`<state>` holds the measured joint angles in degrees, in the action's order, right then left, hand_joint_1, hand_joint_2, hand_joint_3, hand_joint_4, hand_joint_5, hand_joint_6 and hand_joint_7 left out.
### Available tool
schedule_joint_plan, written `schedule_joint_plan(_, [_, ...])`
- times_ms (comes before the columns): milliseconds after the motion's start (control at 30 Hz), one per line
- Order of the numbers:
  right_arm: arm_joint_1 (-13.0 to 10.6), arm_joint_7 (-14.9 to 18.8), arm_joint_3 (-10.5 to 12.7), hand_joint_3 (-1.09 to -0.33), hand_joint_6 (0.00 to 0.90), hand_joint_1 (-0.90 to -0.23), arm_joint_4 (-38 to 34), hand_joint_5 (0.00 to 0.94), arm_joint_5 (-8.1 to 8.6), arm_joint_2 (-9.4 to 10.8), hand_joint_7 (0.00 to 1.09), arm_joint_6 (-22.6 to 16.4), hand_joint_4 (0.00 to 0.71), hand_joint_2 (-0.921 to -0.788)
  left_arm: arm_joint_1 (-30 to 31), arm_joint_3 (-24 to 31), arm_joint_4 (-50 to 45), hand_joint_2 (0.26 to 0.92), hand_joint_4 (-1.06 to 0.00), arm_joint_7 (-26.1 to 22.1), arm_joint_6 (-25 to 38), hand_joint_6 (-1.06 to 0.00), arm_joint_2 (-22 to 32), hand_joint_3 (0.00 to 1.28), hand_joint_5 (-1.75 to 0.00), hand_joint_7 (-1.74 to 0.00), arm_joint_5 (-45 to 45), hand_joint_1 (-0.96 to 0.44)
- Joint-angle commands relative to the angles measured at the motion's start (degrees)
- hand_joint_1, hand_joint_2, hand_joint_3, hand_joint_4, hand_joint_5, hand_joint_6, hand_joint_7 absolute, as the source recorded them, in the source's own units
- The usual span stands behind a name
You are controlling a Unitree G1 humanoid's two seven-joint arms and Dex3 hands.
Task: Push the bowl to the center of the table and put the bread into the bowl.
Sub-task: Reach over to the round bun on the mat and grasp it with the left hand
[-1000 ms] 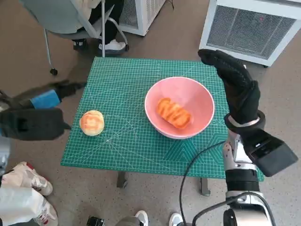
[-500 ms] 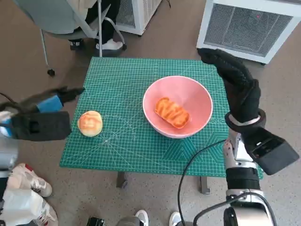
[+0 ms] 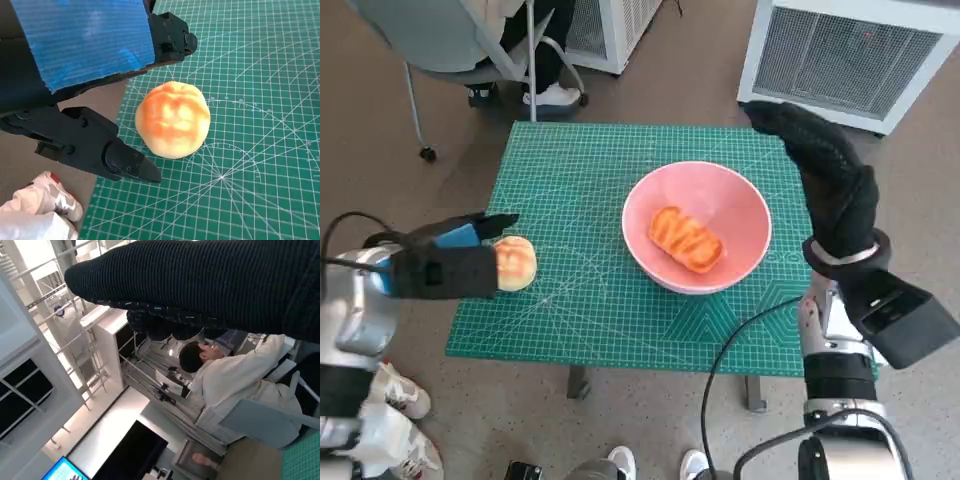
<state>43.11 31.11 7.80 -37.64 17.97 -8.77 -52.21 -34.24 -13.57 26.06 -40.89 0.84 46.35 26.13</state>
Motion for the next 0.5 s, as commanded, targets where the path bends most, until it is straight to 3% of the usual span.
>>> schedule_joint_plan(33, [-0.7, 0.3, 0.3, -0.769, -0.001, -0.64, 0.3, 0.055, 0.39, -0.3, 0.68, 0.8, 0.302, -0.921, -1.6, -1.5, 3.5, 0.789, -0.09, 0.9, -1.0, -0.22, -1.2, 0.0, -0.02, -0.03, 1.0, -0.25])
schedule_joint_plan(367, [-1.2, 0.1, 0.5, -0.766, -0.001, -0.64, 1.1, 0.054, -0.1, -0.5, 0.7, 1.1, 0.302, -0.921, -3.3, -4.2, 8.8, 0.79, -0.16, 2.5, -1.7, -0.27, -3.2, 0.0, -0.03, -0.04, 2.6, -0.22])
schedule_joint_plan(500, [-1.2, 0.0, 0.5, -0.767, -0.001, -0.64, 1.0, 0.054, -0.37, -0.6, 0.71, 1.2, 0.302, -0.921, -3.4, -4.5, 10.6, 0.808, -0.26, 4.5, -2.3, -0.35, -4.2, 0.01, -0.04, -0.07, 2.9, -0.19])
